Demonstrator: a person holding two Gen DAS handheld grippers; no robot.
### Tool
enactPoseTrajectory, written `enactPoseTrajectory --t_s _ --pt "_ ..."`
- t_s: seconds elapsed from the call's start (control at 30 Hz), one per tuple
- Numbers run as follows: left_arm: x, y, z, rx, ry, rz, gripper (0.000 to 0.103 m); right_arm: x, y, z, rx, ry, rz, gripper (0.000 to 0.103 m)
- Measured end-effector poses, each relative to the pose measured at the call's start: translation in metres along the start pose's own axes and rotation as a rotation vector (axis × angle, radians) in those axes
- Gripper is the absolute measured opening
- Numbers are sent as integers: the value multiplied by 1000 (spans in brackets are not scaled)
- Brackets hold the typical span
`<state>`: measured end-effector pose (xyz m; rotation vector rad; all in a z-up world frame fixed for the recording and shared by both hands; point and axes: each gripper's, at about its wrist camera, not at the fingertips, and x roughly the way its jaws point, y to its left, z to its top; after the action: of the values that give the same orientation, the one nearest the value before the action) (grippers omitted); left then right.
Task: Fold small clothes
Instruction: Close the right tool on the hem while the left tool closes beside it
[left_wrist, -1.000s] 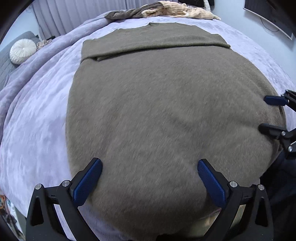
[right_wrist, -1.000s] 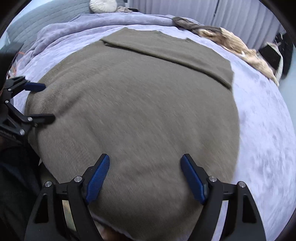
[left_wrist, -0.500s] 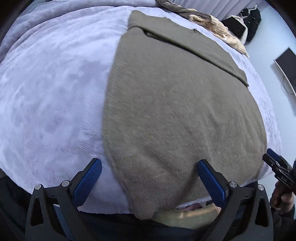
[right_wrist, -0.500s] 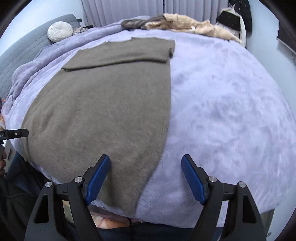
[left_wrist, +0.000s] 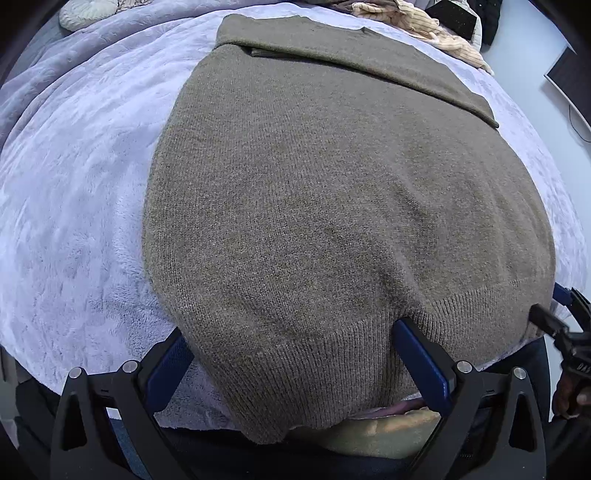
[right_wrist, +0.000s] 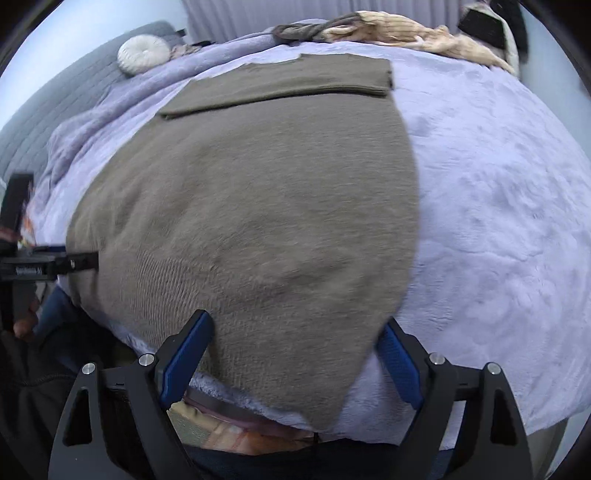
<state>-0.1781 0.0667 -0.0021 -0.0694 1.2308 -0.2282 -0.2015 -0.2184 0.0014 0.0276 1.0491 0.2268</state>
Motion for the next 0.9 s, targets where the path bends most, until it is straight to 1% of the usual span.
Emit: enactPoseTrajectory --t_s 0.07,0.13,0.2,0.27,0.3,0.33,0.43,0.5,0.63,0.67,0.7,0.77,0.8,0.83,0.87,0.9 --pt "-1 0 -1 -2 -6 -5 99 3 4 -1 -12 -1 -17 89" --pt "-7 2 0 -5 -18 -23 93 1 1 0 4 -8 1 84" --pt "-9 9 0 -20 -34 -60 92 -3 -5 -1 16 -14 19 75" --pt "-10 16 -1 -55 -37 -106 93 -6 -15 -1 57 -21 56 69" --pt "-8 20 -1 -65 -28 -120 100 -7 -19 -2 78 -25 74 67" --pt "-7 20 -1 -63 -22 -131 102 -7 -23 -2 100 -30 93 65" --pt "-5 12 -2 -30 -18 -82 102 -9 -27 -4 115 -35 112 61" --pt "-6 13 -2 -34 -22 -92 102 -9 -27 -5 112 -30 116 55" --pt "-9 26 -5 -78 -42 -152 102 -9 -34 -9 134 -38 147 55" --pt "-9 30 -5 -92 -46 -171 102 -8 -38 -9 154 -44 169 57" --pt "-8 33 -6 -102 -47 -176 102 -6 -43 -11 184 -55 202 58" --pt "-6 34 -4 -113 -48 -165 102 -2 -49 -13 223 -66 225 58" --pt "-8 32 -4 -107 -55 -148 95 -1 -46 -12 210 -69 215 58" --pt "-8 27 -2 -98 -65 -120 84 -1 -40 -11 172 -71 191 58" --pt "-10 27 -2 -96 -74 -106 78 -2 -32 -10 118 -70 161 53" --pt "-13 30 -3 -102 -83 -106 65 -3 -26 -9 88 -71 157 37"
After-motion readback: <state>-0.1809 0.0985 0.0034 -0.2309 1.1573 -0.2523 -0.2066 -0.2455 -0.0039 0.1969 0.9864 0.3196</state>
